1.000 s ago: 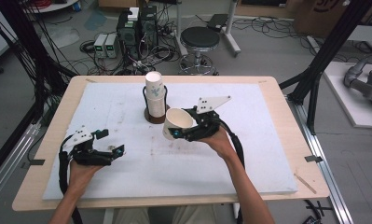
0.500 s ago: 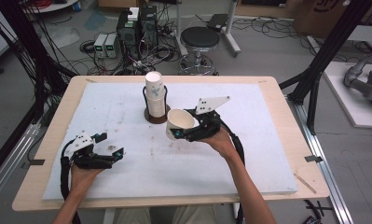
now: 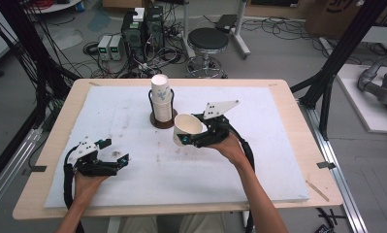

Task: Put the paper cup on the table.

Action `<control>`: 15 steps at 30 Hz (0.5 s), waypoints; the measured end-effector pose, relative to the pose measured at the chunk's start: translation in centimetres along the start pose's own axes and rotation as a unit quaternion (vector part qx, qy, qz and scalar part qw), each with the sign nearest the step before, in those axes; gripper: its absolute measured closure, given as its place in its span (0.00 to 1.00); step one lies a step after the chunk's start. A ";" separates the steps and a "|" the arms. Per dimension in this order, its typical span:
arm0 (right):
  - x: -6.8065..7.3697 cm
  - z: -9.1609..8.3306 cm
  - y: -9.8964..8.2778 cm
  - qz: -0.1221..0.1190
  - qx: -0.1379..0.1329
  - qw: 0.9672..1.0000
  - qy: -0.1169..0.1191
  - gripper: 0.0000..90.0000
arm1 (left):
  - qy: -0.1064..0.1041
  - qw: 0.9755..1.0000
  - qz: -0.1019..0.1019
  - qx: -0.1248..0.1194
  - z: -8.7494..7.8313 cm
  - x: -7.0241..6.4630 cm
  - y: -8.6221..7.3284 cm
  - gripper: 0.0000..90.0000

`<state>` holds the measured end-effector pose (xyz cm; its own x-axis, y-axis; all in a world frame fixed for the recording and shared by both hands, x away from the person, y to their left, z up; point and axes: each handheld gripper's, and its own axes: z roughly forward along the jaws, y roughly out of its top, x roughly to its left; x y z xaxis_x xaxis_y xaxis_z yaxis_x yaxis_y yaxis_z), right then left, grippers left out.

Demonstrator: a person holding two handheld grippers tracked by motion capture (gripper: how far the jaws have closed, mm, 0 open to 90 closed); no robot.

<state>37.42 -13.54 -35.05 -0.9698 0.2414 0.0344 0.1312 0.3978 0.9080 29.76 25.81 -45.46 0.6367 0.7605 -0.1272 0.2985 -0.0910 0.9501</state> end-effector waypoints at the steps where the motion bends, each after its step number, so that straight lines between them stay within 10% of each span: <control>1: 0.0 0.0 0.0 0.000 -0.001 1.000 0.000 0.38 | 0.002 1.000 0.003 -0.002 0.0 0.0 0.0 0.02; 15: 0.0 0.8 -0.4 0.001 0.015 1.000 -0.011 0.38 | 0.000 1.000 0.000 -0.005 -0.1 0.0 -0.1 0.02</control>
<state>37.56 -13.05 -35.78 -0.9648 0.2617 0.0256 0.1385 0.4229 0.8955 29.67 25.87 -45.49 0.6361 0.7611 -0.1270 0.2914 -0.0845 0.9529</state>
